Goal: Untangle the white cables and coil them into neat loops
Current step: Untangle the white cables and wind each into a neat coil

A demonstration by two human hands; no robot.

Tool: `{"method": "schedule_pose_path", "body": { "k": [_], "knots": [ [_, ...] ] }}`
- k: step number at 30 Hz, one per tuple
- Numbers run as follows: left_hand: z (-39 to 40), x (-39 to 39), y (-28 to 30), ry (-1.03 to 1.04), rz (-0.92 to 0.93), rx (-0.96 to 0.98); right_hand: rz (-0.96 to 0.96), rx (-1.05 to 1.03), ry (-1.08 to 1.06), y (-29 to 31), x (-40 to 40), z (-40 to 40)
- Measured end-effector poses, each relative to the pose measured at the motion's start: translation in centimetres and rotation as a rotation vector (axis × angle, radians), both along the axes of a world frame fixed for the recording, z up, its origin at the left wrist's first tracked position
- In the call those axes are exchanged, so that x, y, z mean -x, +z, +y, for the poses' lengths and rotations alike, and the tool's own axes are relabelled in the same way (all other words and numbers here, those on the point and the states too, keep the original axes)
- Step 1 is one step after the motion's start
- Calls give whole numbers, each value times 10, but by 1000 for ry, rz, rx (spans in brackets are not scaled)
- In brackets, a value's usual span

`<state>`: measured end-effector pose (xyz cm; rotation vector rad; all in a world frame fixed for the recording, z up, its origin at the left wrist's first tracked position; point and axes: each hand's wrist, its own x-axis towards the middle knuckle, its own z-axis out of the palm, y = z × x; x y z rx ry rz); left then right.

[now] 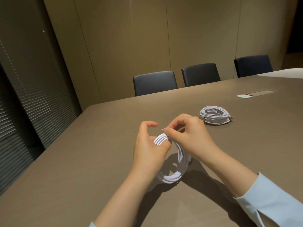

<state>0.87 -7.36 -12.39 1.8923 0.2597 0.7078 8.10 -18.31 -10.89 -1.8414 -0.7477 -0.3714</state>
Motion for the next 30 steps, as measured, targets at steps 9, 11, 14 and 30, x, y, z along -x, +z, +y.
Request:
{"method": "schedule_pose_path", "body": {
  "k": [9,11,14,30],
  "knots": [
    [0,-4,-3,17,-49,-61,-17,10,-115,-2,-1,4],
    [1,-6,-5,6,-46,-67,-19,18,-125,-3,-2,5],
    [1,-7,-5,-5,-43,-72,-67,48,-124,-5,-4,4],
    [12,-1,4,-95,-61,125,-426,205,187,-6,-7,-4]
  ]
}}
